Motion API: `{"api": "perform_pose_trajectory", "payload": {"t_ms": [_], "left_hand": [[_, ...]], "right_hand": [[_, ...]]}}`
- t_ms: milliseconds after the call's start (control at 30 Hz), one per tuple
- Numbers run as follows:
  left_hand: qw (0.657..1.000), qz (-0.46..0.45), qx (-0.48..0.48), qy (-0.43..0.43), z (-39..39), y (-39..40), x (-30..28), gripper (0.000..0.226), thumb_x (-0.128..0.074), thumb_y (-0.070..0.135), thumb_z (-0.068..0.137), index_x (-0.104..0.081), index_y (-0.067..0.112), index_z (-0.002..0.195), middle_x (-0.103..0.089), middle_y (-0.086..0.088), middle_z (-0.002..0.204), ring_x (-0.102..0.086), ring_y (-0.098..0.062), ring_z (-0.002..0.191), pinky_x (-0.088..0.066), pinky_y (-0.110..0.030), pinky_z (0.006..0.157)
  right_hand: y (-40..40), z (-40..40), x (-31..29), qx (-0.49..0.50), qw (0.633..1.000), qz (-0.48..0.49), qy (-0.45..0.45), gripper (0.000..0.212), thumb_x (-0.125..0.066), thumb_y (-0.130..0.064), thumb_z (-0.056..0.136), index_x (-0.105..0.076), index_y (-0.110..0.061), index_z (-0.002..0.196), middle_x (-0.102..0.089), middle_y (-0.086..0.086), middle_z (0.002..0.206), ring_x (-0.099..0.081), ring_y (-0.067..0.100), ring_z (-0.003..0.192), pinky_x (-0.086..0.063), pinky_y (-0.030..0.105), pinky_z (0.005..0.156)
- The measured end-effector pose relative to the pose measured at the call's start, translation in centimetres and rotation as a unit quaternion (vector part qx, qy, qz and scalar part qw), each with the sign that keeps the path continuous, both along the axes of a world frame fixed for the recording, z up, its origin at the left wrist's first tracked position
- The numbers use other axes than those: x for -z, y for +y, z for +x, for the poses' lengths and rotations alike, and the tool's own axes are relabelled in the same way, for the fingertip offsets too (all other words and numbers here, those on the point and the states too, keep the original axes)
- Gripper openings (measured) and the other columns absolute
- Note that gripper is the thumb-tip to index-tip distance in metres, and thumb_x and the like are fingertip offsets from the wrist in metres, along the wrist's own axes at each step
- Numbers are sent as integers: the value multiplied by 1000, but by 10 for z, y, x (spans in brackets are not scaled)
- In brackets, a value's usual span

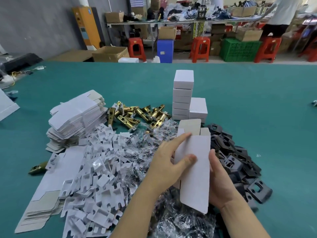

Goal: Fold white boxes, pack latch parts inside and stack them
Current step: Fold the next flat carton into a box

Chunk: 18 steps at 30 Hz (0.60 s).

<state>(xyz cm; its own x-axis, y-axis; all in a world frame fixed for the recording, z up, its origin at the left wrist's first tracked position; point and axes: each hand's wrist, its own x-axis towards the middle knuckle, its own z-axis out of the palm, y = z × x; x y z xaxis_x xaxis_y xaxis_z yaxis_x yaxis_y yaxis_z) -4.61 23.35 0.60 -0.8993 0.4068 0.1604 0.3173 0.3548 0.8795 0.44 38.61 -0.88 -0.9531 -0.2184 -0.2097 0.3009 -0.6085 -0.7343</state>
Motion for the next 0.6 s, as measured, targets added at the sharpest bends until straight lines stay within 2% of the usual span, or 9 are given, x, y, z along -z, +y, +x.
{"api": "perform_pose_trajectory", "payload": {"t_ms": [100, 233, 333, 433, 500, 600], "left_hand": [[1000, 14, -2, -21, 0, -1, -2, 62, -67, 71, 81, -42, 64, 137, -53, 29, 130, -56, 2, 110, -54, -25, 82], [996, 68, 19, -63, -2, -7, -5, 68, -74, 68, 77, -44, 51, 135, -66, 20, 112, -65, -3, 96, -61, -28, 75], [994, 84, 5, -67, -1, -5, -10, 66, -78, 76, 66, -47, 51, 118, -53, 20, 109, -59, -2, 91, -55, -26, 70], [994, 87, -19, -56, -2, -1, -14, 59, -78, 75, 61, -50, 42, 101, -42, 20, 108, -53, -4, 93, -47, -24, 76], [994, 86, -33, -52, -3, -1, -16, 58, -77, 74, 61, -51, 38, 98, -41, 19, 108, -53, -6, 94, -46, -23, 78], [996, 79, -34, -39, 0, -2, -18, 59, -75, 78, 63, -52, 41, 103, -40, 19, 117, -55, -6, 101, -52, -29, 81]], "right_hand": [[-1, 3, -1, -5, 1000, 29, 9, 103, -88, -76, 51, -68, -18, 133, -63, 23, 137, -64, 39, 122, -58, 50, 94], [-7, 4, -11, -7, 996, 65, 64, 84, -83, -71, 68, -68, -20, 133, -64, 20, 137, -67, 33, 118, -59, 41, 90], [-8, 6, -12, -17, 994, 82, 75, 83, -80, -71, 71, -66, -20, 134, -65, 21, 134, -67, 34, 116, -58, 45, 92], [-11, 8, -11, -29, 993, 64, 99, 76, -76, -66, 80, -63, -20, 138, -64, 18, 137, -65, 30, 122, -56, 36, 94], [-13, 8, -12, -33, 992, 56, 106, 76, -74, -63, 84, -60, -15, 141, -64, 18, 138, -65, 29, 123, -55, 33, 94], [-11, 9, -14, -47, 993, 31, 108, 80, -76, -63, 82, -59, -12, 140, -67, 16, 133, -68, 28, 118, -58, 34, 89]]}}
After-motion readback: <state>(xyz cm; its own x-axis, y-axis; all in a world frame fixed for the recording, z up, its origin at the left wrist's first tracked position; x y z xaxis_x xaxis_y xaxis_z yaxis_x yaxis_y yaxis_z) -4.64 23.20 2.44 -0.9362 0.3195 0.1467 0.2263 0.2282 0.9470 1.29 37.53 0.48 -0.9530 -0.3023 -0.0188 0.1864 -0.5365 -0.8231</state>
